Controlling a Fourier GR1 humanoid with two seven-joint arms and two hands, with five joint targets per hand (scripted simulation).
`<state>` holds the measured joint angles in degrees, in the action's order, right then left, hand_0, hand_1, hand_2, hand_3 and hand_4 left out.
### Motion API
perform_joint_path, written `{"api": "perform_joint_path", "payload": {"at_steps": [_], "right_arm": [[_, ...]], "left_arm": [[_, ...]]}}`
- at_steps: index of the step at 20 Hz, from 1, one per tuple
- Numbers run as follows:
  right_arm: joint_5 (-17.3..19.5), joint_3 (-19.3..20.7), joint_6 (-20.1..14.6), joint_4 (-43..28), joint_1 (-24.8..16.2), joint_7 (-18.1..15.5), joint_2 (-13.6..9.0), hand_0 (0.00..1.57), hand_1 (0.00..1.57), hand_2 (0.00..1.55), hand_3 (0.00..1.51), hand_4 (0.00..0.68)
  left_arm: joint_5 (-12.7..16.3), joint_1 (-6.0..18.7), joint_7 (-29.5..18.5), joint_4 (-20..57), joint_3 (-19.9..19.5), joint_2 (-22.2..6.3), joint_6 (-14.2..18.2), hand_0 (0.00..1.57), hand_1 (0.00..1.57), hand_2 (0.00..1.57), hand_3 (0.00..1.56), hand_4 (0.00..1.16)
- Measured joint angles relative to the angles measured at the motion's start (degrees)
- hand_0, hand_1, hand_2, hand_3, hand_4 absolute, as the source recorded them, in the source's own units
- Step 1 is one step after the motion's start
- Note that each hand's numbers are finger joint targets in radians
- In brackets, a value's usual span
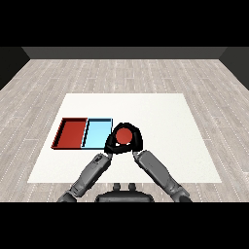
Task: Pick the red can and put it in the red box
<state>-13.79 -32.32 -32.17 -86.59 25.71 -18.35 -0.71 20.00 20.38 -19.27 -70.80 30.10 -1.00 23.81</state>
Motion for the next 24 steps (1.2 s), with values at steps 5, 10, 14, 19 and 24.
{"api": "perform_joint_path", "payload": {"at_steps": [5,10,14,19,24], "right_arm": [[-0.6,1.35,2.49,0.92,-0.99,-2.39,0.26,1.49,1.49,1.44,1.39,0.651],[-0.51,0.42,1.37,0.66,-0.48,-2.22,0.19,1.48,1.48,1.44,1.39,0.642],[-1.14,1.04,1.95,0.93,0.24,-1.7,0.39,1.49,1.49,1.44,1.38,0.595],[-0.18,0.91,2.0,-0.15,-0.76,0.99,0.53,0.0,0.0,0.0,0.0,0.0],[2.84,1.12,1.97,0.36,-0.77,4.64,0.6,0.0,0.0,0.0,0.0,0.0]], "left_arm": [[0.59,0.38,2.52,-0.25,1.6,-0.03,5.61,1.57,1.57,1.56,1.48,1.12],[0.66,0.77,1.36,0.72,1.08,-0.03,6.76,1.57,1.57,1.55,1.47,1.14],[1.09,1.32,-1.64,1.93,0.58,0.26,8.11,1.57,1.57,1.57,1.49,1.14],[1.98,1.25,-5.55,1.86,0.54,0.53,8.89,1.57,1.57,1.57,1.51,1.15],[2.37,1.71,-7.03,1.4,0.27,0.56,8.8,1.57,1.57,1.57,1.51,1.15]]}}
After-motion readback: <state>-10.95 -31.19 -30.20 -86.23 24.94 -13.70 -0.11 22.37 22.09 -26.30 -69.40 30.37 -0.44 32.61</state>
